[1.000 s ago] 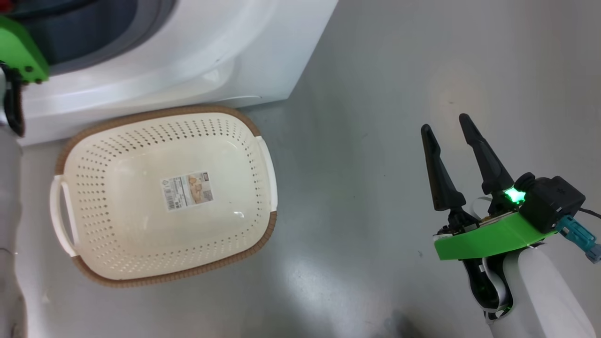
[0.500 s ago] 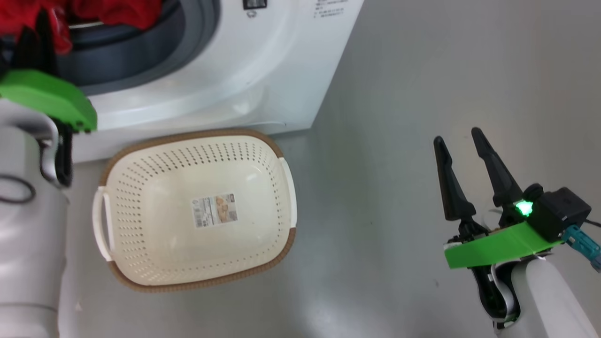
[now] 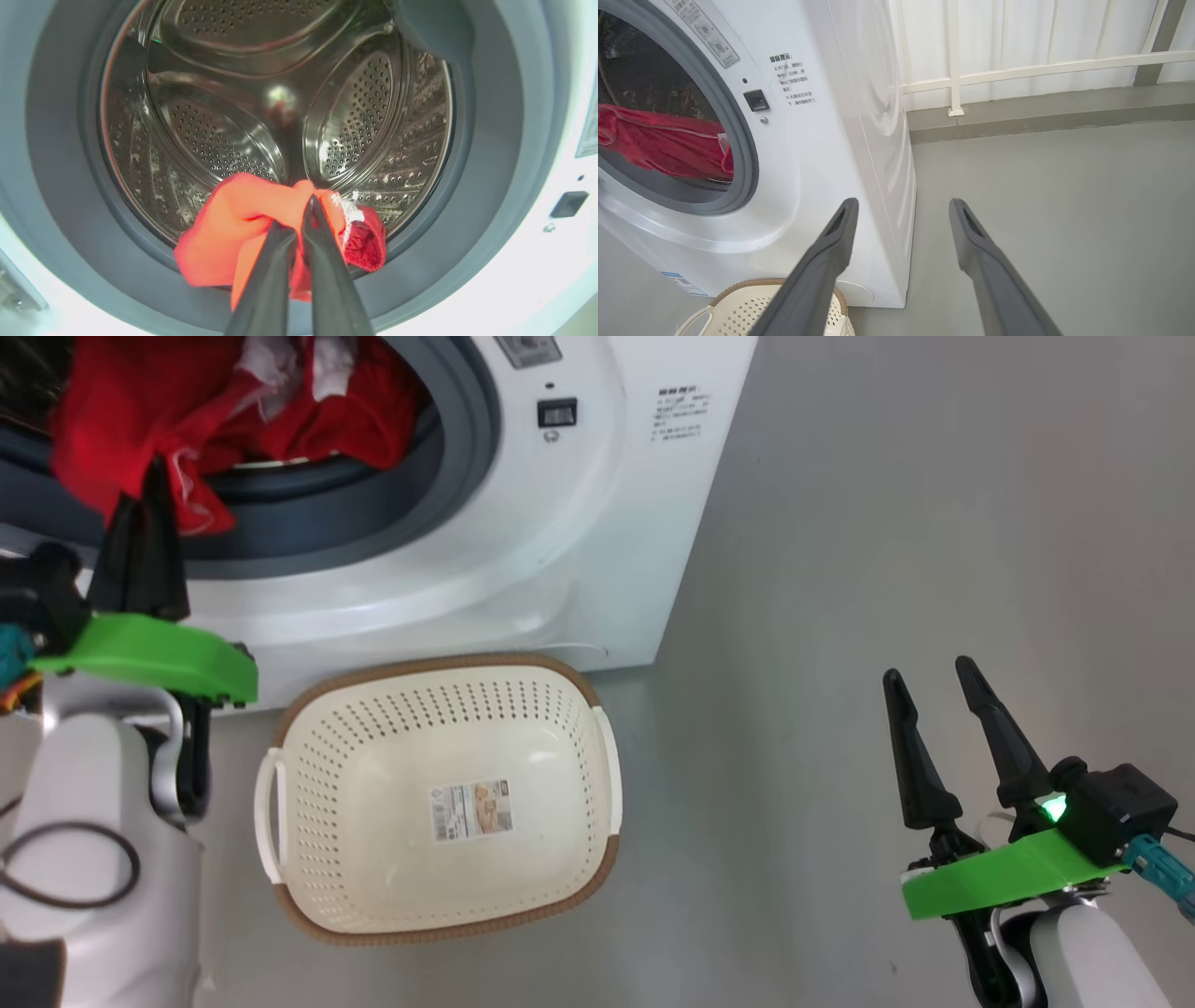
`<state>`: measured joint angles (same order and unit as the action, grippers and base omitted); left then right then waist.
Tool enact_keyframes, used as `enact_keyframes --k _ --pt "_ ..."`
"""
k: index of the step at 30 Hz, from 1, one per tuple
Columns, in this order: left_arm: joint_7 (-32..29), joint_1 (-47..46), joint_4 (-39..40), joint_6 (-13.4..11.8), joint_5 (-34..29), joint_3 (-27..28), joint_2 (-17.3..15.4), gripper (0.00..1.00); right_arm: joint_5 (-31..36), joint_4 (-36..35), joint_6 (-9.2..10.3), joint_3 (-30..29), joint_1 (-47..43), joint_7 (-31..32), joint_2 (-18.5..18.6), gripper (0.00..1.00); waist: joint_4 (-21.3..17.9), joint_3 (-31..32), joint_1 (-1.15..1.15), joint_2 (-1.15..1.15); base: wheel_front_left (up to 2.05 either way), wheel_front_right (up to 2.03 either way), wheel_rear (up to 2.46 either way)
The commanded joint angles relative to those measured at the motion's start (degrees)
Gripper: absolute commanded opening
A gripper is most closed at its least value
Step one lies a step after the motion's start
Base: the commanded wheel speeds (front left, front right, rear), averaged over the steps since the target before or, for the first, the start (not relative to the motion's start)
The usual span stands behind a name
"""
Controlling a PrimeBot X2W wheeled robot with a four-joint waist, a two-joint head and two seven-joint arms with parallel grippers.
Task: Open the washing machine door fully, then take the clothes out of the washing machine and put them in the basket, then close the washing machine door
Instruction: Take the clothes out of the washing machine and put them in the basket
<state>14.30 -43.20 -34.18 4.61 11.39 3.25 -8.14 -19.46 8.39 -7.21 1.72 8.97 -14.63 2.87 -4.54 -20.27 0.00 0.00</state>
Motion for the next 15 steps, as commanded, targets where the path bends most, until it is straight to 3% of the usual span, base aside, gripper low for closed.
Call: enact_keyframes --k 1,15 --pt "0.7 1.0 2.6 0.4 -0.6 1.8 -1.7 0.00 1.0 -1.1 -0.28 0.9 -0.9 -0.4 0.0 1.00 0.8 1.6 0.00 0.00 0.00 0.00 0.00" --pt "0.7 9.4 20.1 2.1 -2.4 4.8 2.1 0.00 1.4 -1.5 -0.28 0.0 -2.5 -0.4 0.0 1.00 2.0 3.2 0.00 0.00 0.00 0.00 0.00"
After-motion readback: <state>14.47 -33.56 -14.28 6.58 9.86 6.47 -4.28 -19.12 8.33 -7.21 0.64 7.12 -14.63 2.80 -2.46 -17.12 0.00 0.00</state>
